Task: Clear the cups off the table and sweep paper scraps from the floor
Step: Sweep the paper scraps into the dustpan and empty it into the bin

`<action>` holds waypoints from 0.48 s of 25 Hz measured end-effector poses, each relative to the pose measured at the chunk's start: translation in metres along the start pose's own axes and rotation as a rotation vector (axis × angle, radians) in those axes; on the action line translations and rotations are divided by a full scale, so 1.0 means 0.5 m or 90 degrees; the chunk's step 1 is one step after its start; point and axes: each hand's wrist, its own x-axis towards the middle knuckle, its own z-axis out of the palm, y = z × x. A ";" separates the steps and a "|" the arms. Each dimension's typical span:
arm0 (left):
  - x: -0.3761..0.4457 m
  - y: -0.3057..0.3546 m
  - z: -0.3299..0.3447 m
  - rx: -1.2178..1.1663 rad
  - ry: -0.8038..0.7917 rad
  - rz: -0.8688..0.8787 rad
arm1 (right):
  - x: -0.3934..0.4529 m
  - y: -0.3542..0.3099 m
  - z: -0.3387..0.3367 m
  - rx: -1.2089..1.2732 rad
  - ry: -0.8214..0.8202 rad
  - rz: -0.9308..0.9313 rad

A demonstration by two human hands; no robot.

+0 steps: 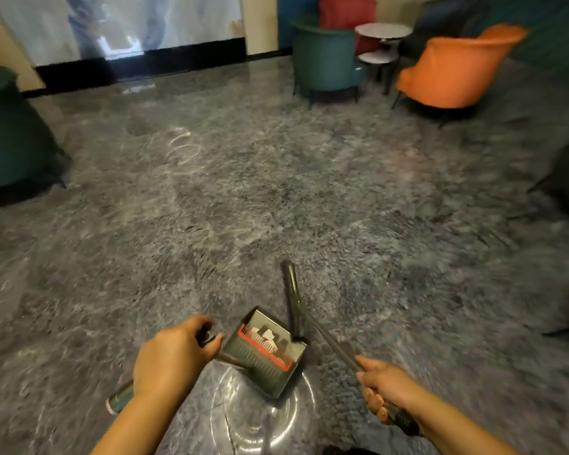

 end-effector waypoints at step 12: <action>-0.070 0.110 0.026 0.042 -0.141 0.427 | -0.250 0.363 0.112 0.347 0.223 -0.086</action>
